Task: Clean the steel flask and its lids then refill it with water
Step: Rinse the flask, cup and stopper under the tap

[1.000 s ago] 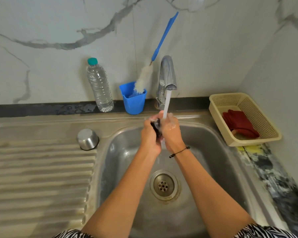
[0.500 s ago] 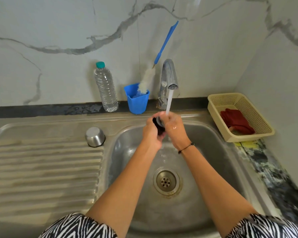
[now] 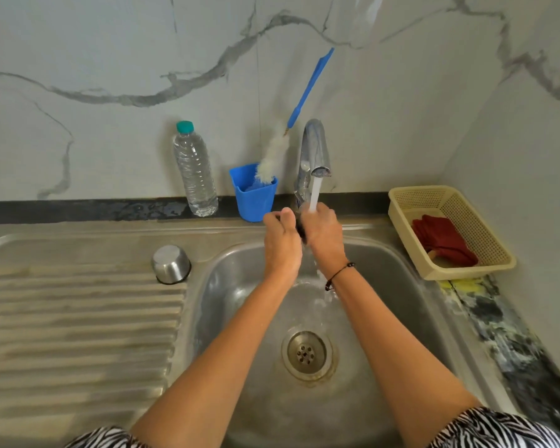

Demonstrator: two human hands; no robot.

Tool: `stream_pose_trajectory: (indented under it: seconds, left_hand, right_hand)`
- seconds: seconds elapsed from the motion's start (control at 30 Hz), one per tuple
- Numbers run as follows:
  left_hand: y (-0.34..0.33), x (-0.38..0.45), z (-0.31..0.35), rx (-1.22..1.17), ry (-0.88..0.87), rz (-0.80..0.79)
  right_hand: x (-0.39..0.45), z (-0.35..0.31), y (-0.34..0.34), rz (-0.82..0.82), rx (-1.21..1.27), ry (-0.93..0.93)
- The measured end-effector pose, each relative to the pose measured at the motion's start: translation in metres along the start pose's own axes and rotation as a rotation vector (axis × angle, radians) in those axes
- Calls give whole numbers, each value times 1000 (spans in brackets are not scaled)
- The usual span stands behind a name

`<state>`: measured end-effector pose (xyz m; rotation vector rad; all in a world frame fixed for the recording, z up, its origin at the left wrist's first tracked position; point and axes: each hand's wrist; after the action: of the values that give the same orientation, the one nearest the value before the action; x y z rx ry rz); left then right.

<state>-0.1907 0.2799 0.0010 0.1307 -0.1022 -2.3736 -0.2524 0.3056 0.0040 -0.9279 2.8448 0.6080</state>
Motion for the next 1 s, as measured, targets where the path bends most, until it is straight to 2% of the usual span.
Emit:
stream_pose_trajectory:
  seconds: [0.1,0.2,0.3,0.37,0.43,0.53,0.57,0.63,0.7,0.8,0.83,0.93,1.0]
  left_hand:
    - [1,-2,-4,86,-74,-8]
    - [1,3,-2,49,4,-9]
    - [-2,6,1,-19,84,-42]
    - [-5,3,4,92,25,-46]
    - [-3,4,3,211,-111,1]
    - [5,6,-3,354,-279,44]
    - [7,5,-4,403,-332,30]
    - [12,5,-4,432,-376,-11]
    - [15,5,0,414,-317,-60]
    - [20,10,12,345,-43,-121]
    - [22,11,17,287,45,-150]
    - [21,12,29,162,159,-228]
    - [15,14,35,201,107,-190]
  right_hand:
    - [6,-5,6,-83,-89,-138]
    - [-6,2,1,-70,-270,29]
    - [-11,12,-3,60,-346,137]
    - [-3,13,1,60,-475,122]
    - [3,8,7,-64,-339,46]
    - [-5,-6,15,-301,319,-168]
    - [-9,-10,19,-372,467,-219]
    - [-11,-9,21,-430,500,-211]
    - [-8,-5,20,-316,204,-24]
    - [-6,4,21,-24,-491,307]
    - [-7,5,22,45,-609,420]
    - [-14,7,26,161,-588,625]
    - [-17,5,24,208,-421,599]
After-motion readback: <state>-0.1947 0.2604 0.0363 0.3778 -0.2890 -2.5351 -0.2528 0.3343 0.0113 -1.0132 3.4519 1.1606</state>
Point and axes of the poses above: each hand's wrist, its own x-axis towards the middle knuckle, its own y-axis out of the back of the hand, z = x × y, and after that the axes turned 12 degrees about -z, right-handed
